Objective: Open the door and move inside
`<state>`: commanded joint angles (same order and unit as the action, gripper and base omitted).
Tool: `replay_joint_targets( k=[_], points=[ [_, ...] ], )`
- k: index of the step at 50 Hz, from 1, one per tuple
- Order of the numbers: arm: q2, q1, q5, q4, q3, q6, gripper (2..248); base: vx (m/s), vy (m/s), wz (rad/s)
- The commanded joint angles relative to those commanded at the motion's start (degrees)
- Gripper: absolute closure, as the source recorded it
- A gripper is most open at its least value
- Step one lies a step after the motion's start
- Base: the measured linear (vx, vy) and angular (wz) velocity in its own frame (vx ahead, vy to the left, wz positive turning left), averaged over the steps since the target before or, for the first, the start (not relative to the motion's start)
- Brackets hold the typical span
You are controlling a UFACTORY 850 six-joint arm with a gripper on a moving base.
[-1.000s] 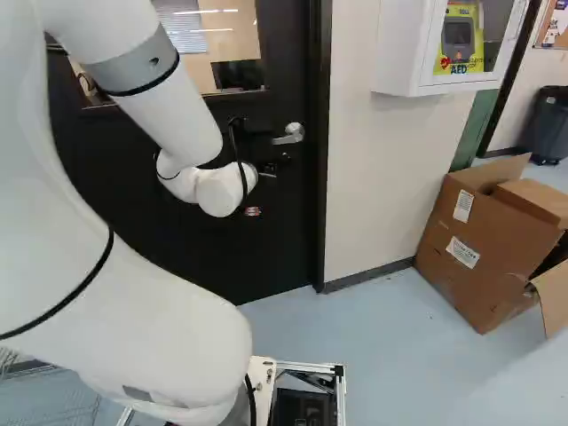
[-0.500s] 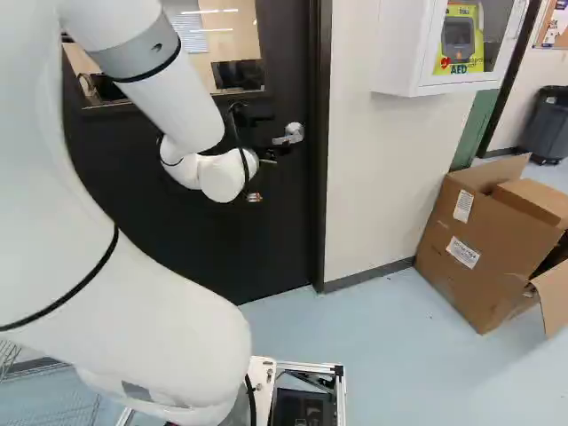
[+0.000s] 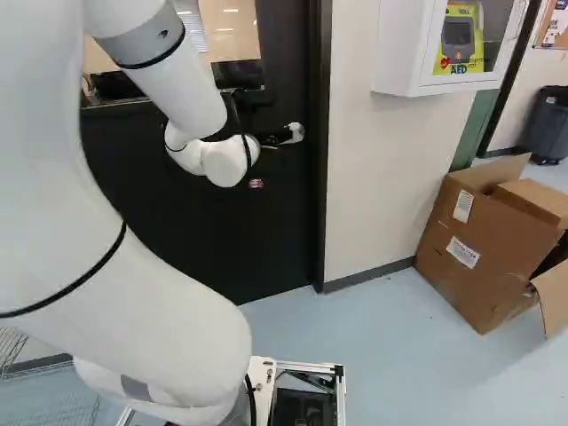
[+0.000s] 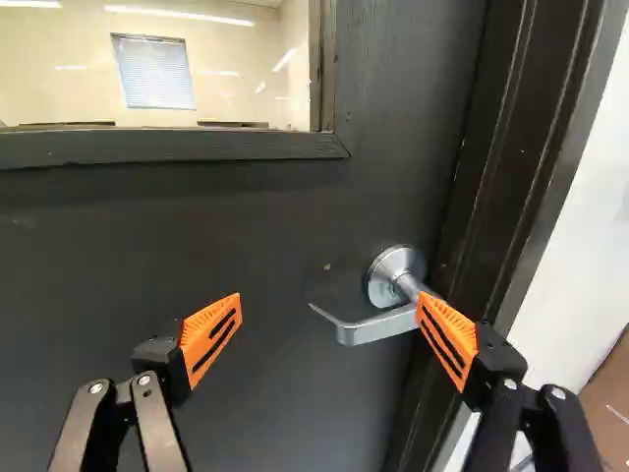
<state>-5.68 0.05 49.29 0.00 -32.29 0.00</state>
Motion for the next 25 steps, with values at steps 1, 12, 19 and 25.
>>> replay_joint_targets(
  k=[1,12,19,25],
  points=[
    [0.2,0.02,-0.28,0.0,-0.32,0.0,3,0.0,0.0,0.0],
    [1.65,0.35,-3.31,0.0,-3.12,0.0,3,0.0,0.0,0.0],
    [1.66,0.62,-3.71,0.0,-3.56,0.0,3,0.0,0.0,0.0],
    [2.0,0.73,-3.77,0.0,-3.46,0.0,3,0.0,0.0,0.0]
  ],
)
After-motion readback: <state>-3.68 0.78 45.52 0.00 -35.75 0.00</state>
